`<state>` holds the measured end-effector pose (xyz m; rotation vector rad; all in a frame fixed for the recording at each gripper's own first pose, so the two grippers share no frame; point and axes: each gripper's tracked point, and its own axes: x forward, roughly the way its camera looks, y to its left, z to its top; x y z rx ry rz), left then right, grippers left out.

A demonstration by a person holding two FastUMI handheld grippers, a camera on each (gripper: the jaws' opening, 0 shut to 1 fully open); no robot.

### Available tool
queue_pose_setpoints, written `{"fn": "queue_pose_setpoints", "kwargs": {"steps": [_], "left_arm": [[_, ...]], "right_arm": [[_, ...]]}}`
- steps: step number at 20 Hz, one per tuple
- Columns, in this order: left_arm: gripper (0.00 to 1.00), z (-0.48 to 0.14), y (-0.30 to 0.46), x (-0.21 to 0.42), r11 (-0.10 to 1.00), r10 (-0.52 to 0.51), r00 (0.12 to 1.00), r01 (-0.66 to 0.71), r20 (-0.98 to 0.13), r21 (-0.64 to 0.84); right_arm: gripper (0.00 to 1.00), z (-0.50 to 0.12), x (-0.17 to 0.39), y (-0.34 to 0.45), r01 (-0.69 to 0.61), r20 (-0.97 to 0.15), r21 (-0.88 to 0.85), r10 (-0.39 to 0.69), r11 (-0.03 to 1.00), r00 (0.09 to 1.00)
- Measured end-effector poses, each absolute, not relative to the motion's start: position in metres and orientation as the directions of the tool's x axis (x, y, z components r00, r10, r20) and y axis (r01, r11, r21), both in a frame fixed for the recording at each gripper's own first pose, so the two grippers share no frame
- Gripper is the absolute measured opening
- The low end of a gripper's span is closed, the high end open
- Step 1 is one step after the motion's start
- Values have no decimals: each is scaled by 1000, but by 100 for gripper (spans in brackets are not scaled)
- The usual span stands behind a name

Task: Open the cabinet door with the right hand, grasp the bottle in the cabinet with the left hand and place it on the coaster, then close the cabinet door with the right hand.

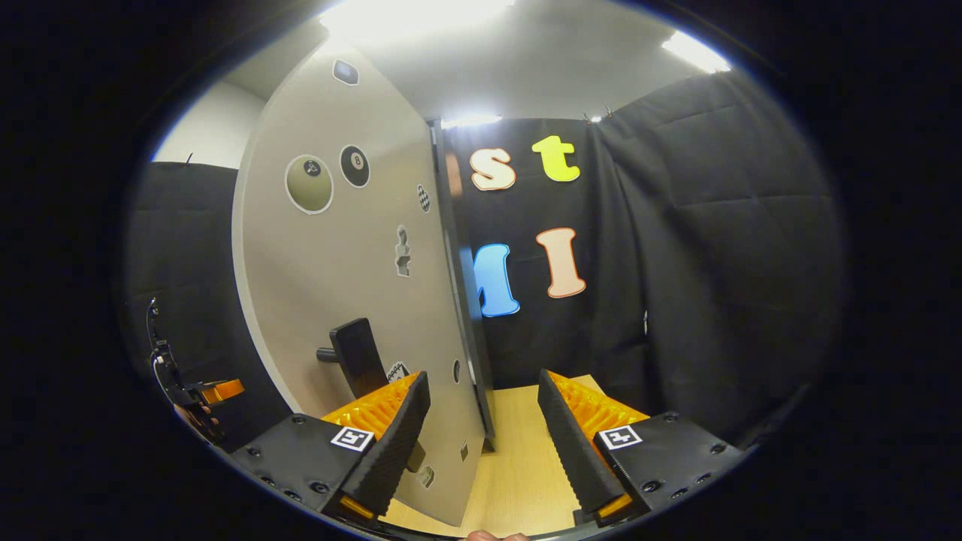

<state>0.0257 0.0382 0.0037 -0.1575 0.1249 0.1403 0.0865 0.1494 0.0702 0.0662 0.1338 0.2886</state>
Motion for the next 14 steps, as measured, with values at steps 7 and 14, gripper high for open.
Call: {"fn": "queue_pose_setpoints", "kwargs": {"steps": [7,14], "left_arm": [[80,-3,69,18,982,106,983,-127,-147,-140],[80,-19,103,2,983,120,979,-141,-165,-120]], "right_arm": [[88,66,73,213,-324,-126,73,331,943,935],[93,62,72,263,-364,-102,92,372,927,922]]}}
